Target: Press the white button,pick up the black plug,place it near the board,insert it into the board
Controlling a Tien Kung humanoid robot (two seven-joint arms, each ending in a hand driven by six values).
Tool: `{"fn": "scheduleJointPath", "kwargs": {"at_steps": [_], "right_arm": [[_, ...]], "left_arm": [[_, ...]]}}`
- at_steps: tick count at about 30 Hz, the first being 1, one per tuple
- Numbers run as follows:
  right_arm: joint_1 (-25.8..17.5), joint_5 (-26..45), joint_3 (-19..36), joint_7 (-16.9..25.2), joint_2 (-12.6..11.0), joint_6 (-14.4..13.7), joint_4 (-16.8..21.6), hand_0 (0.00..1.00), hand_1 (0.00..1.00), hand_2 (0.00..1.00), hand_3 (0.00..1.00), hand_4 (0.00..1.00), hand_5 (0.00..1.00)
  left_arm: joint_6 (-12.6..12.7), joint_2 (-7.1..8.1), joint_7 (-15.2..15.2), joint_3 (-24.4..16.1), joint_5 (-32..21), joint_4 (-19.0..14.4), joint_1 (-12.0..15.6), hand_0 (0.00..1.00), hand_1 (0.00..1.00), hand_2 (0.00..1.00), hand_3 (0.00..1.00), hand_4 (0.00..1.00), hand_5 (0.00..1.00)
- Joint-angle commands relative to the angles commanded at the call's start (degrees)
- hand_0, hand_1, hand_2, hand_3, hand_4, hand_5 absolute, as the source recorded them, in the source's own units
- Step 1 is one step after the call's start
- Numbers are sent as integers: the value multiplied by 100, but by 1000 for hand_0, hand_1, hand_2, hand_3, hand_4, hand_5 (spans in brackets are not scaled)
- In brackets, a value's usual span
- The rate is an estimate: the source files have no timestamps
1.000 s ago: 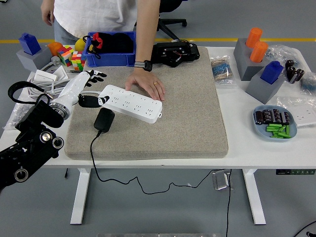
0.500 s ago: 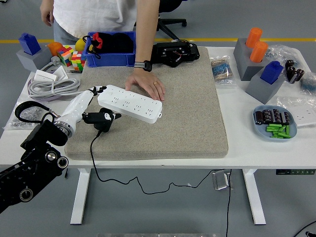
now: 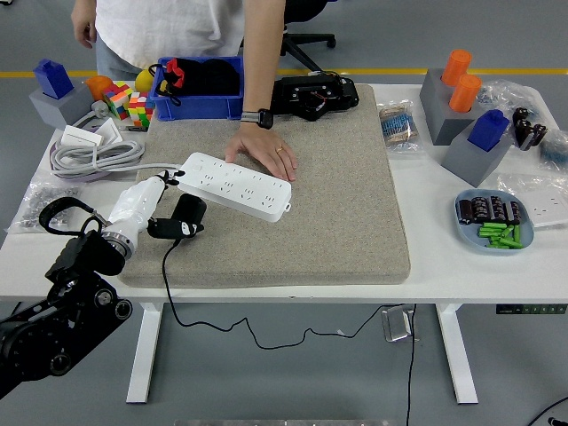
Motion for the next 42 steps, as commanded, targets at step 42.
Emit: {"fn": "scheduleJointPath", "kwargs": {"at_steps": [42], "right_arm": [[11,43,-47,11,4,-6,6,766,646,631,611,666,429]], "left_arm": [[281,-223,-166,278,-196,443,-215,355,523,518,592,759,2]]}}
